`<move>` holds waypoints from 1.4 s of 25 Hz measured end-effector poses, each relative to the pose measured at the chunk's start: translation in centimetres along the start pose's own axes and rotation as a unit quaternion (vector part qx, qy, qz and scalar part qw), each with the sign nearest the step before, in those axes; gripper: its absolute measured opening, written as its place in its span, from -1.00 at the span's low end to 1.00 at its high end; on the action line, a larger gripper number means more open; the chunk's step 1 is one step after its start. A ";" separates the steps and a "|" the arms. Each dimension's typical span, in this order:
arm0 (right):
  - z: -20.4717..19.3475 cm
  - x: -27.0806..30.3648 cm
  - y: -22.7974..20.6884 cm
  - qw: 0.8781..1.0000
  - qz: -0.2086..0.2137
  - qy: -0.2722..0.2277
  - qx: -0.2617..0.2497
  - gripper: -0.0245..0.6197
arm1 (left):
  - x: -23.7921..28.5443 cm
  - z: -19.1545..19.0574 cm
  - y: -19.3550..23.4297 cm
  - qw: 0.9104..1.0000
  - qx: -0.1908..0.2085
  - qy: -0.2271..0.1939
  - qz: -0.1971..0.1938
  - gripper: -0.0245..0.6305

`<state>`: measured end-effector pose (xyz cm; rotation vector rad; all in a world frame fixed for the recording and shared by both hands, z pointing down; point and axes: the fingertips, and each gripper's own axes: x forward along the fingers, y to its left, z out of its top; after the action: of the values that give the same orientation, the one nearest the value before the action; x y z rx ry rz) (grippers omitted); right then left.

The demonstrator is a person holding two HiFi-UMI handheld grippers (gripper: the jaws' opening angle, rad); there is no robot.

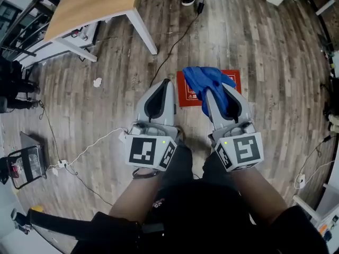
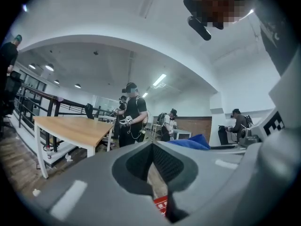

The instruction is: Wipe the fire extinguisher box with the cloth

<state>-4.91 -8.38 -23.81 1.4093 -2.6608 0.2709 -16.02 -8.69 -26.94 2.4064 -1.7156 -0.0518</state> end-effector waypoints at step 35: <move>-34.4 19.1 -9.9 0.978 -0.061 0.200 0.026 -0.55 | 15.4 -35.6 8.4 0.977 -0.083 0.194 0.023 -0.91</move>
<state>-6.66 -21.92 14.38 1.3574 -2.2494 0.5491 -13.95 -21.17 10.72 2.0872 -1.5185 0.2546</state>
